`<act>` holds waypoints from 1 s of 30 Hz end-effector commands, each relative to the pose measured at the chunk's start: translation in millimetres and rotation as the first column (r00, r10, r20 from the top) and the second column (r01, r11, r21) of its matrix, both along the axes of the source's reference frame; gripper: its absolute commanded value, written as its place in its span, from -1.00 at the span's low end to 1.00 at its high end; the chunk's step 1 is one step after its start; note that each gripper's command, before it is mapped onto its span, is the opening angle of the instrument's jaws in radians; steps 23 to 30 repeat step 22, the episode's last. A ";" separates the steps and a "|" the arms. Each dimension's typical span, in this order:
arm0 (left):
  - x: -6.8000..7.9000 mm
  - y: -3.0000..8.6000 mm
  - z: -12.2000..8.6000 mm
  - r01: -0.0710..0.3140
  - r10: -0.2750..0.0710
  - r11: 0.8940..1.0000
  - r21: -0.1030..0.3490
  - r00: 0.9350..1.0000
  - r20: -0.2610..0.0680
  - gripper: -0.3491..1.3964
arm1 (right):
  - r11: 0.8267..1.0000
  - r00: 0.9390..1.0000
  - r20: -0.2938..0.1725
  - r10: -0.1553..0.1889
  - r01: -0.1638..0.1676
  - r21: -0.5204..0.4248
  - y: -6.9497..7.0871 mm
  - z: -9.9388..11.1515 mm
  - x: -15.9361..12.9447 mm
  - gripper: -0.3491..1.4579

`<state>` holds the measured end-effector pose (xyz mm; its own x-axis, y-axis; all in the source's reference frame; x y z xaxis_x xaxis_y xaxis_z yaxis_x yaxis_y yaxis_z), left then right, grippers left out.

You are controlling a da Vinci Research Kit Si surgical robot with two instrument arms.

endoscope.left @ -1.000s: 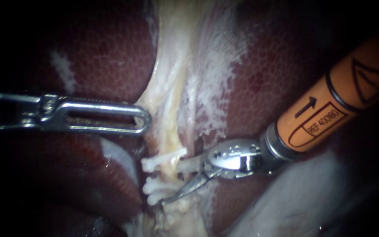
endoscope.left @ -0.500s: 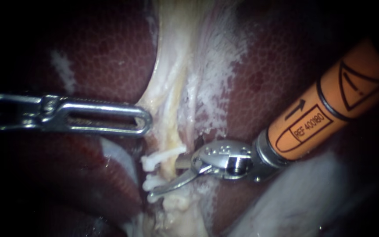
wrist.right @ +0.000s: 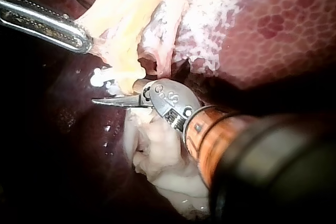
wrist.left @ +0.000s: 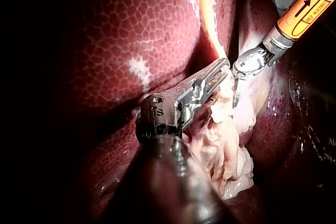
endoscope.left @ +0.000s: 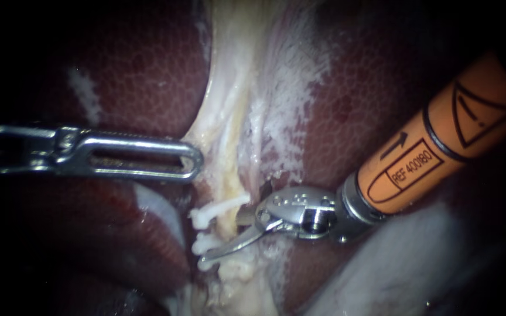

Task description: Go to the cutting position left tube

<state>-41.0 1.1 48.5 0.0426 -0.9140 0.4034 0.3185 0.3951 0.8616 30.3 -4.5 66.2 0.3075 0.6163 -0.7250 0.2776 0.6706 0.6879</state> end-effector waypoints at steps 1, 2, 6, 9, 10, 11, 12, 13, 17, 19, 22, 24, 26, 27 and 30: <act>0.0 0.0 0.0 0.000 0.000 1.000 0.000 1.000 0.000 -1.00 | 1.000 1.000 0.000 0.001 -0.001 -0.001 0.1 0.2 0.0 -0.35; 0.0 0.0 0.0 0.000 0.000 1.000 0.000 1.000 0.000 -1.00 | 1.000 1.000 0.000 0.001 -0.001 -0.001 0.1 0.2 0.0 -0.41; 0.0 0.0 0.0 0.000 0.000 1.000 0.000 1.000 0.000 -1.00 | 1.000 1.000 0.000 0.001 -0.001 -0.001 0.1 0.3 -0.1 -0.48; 0.0 0.0 0.0 0.000 0.000 1.000 0.000 1.000 0.000 -1.00 | 1.000 1.000 0.000 0.001 -0.001 -0.001 0.1 0.3 -0.1 -0.35; 0.0 0.0 0.0 0.000 0.000 1.000 0.000 1.000 0.000 -1.00 | 1.000 1.000 0.000 0.001 -0.001 -0.001 0.1 0.3 -0.1 -0.30; 0.0 0.0 0.0 0.000 0.000 1.000 0.000 1.000 0.000 -1.00 | 1.000 1.000 0.000 0.001 -0.001 -0.001 0.1 0.3 -0.1 -0.26; 0.0 0.0 0.0 0.000 0.000 1.000 0.000 1.000 0.000 -1.00 | 1.000 1.000 0.000 0.001 -0.001 -0.001 0.1 0.3 -0.2 -0.24; 0.0 0.0 0.0 0.000 0.000 1.000 0.000 1.000 0.000 -1.00 | 1.000 1.000 -0.001 0.000 0.000 -0.001 0.1 0.3 -0.2 -0.20; 0.0 0.0 0.0 0.000 0.000 1.000 0.000 1.000 0.000 -1.00 | 1.000 1.000 -0.001 0.000 0.000 -0.002 0.1 0.3 -0.2 0.09; 0.0 0.0 0.0 0.000 0.000 1.000 0.000 1.000 0.000 -1.00 | 1.000 1.000 -0.001 0.000 0.000 -0.002 0.1 0.4 -0.3 0.11; 0.0 0.0 0.0 0.000 0.000 1.000 0.000 1.000 0.000 -1.00 | 1.000 1.000 -0.001 -0.001 0.001 -0.002 0.1 0.4 -0.4 0.15; 0.0 0.0 0.0 0.000 0.000 1.000 0.000 1.000 0.000 -1.00 | 1.000 1.000 -0.001 -0.001 0.001 -0.002 0.1 0.4 -0.4 0.15; 0.0 0.0 0.0 0.000 0.000 1.000 0.000 1.000 0.000 -1.00 | 1.000 1.000 -0.001 -0.001 0.001 -0.002 0.1 0.4 -0.4 0.15; 0.0 0.0 0.0 0.000 0.000 1.000 0.000 1.000 0.000 -1.00 | 1.000 1.000 -0.001 -0.001 0.001 -0.002 0.1 0.4 -0.4 0.15; 0.0 0.0 0.0 0.000 0.000 1.000 0.000 1.000 0.000 -1.00 | 1.000 1.000 -0.001 -0.001 0.001 -0.002 0.1 0.4 -0.4 0.15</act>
